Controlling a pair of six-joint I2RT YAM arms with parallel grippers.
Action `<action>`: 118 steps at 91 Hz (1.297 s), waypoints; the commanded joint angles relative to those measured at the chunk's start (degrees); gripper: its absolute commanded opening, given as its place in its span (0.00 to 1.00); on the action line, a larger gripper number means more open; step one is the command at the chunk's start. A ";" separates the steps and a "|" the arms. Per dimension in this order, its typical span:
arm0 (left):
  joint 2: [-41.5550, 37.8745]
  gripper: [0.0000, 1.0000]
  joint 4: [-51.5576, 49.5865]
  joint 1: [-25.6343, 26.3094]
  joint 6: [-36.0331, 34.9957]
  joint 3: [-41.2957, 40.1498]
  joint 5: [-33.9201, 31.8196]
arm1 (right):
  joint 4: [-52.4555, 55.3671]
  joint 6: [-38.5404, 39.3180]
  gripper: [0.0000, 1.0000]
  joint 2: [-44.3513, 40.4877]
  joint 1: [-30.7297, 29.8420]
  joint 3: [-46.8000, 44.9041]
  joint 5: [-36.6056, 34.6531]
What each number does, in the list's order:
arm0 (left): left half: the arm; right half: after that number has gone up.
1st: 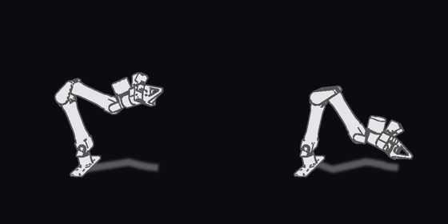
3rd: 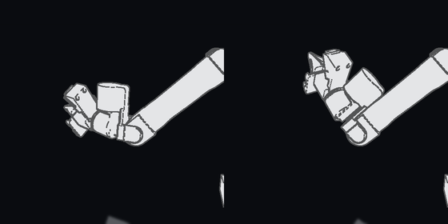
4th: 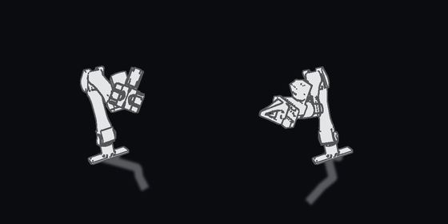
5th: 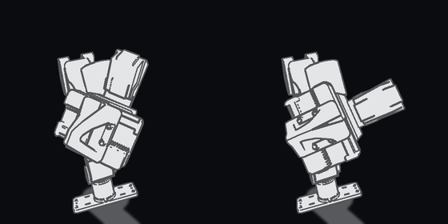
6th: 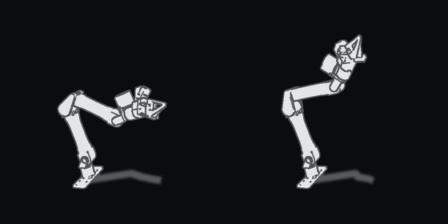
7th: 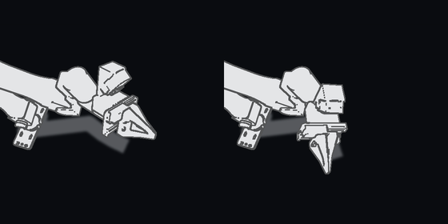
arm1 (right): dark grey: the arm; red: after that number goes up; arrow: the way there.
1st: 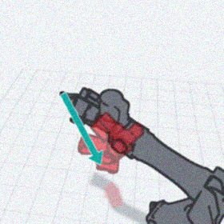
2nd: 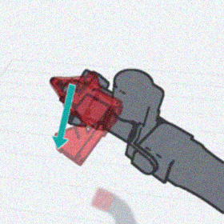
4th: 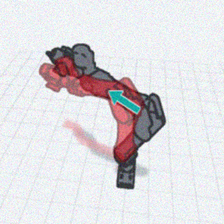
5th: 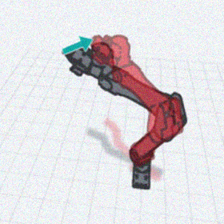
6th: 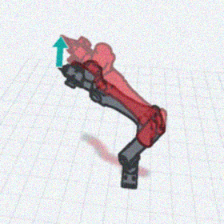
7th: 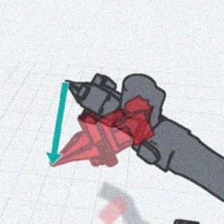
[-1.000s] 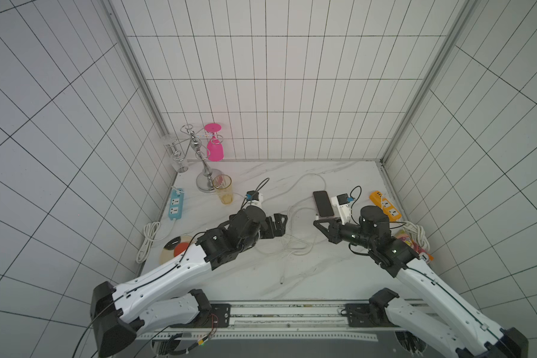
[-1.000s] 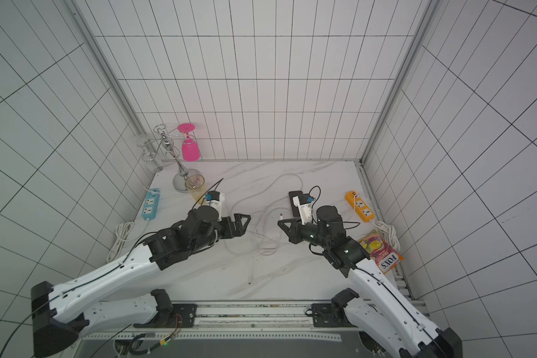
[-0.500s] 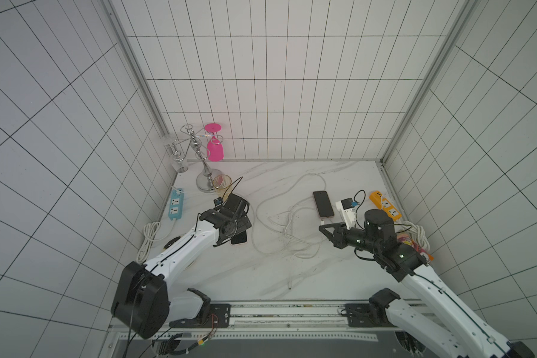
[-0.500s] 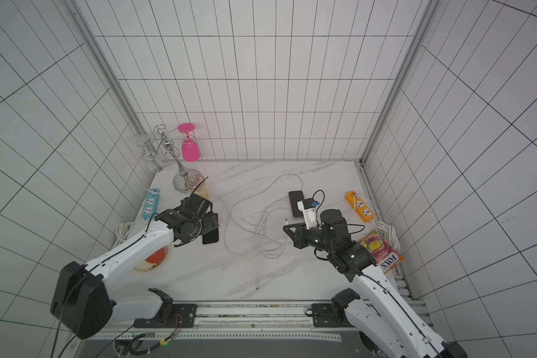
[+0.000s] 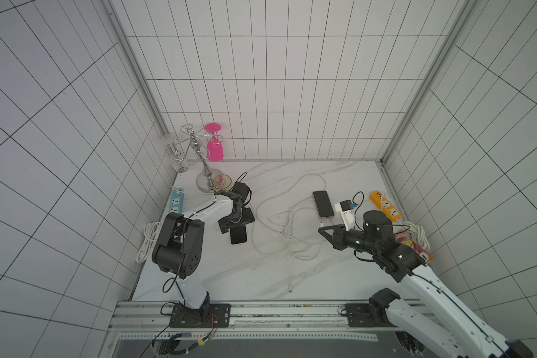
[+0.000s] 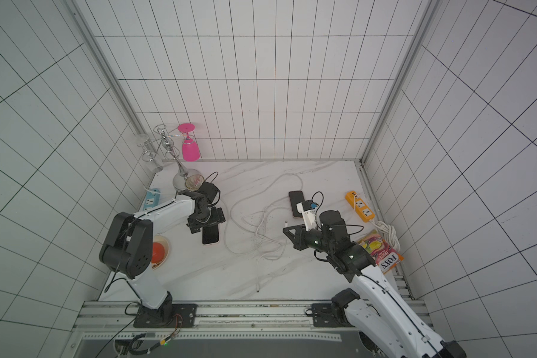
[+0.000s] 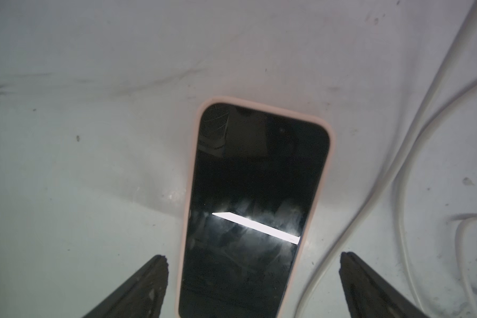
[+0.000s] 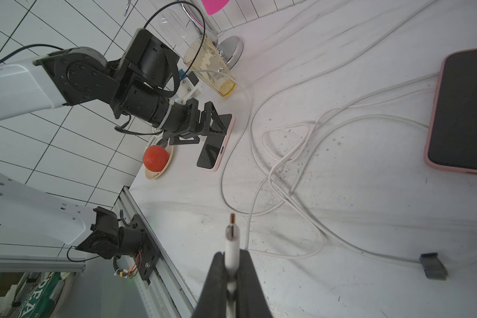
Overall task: Plug the charging cable into the phone
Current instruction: Pick up the phone at the center of the board.
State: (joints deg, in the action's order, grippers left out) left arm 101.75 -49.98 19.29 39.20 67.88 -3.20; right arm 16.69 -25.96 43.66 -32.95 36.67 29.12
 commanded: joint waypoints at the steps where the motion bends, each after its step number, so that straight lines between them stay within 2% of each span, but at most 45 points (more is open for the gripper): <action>1: 1.31 0.98 -1.65 -0.22 -5.03 1.21 -0.46 | -0.42 -0.19 0.00 -0.62 0.25 -0.37 0.47; 25: 5.16 0.98 -2.29 -1.22 -10.64 2.59 -1.98 | -0.66 -0.32 0.00 -0.19 0.25 -0.24 0.77; 48: 8.68 0.97 -0.63 -2.35 -12.74 3.68 0.85 | -0.47 -0.47 0.00 -0.44 0.25 -0.19 0.96; 60: 9.60 0.92 0.40 -2.59 -12.87 2.66 1.59 | -0.33 -0.38 0.00 -0.70 0.24 -0.23 0.89; 75: 10.19 0.80 1.38 -2.68 -12.88 1.36 2.34 | -0.28 -0.36 0.00 -0.55 0.24 -0.15 0.89; 85: 9.98 0.78 1.63 -2.68 -12.92 0.31 1.94 | -0.22 -0.26 0.00 -0.52 0.25 -0.02 0.85; 95: 9.89 0.62 1.73 -2.68 -12.71 -0.39 1.49 | -0.14 -0.31 0.00 -0.51 0.21 -0.10 0.93; 113: 7.82 0.01 2.08 -2.68 -11.25 -0.77 3.21 | 0.12 -0.37 0.00 -0.41 0.23 0.23 1.27; 118: 6.04 0.00 2.33 -2.68 -10.81 -1.17 3.79 | 0.14 -0.53 0.00 -0.42 0.17 0.16 1.37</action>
State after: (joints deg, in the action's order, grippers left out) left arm 107.70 -48.82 16.88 26.92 69.67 -0.97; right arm 16.67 -26.24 43.68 -32.95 36.40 29.43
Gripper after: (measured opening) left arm 0.776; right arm 0.080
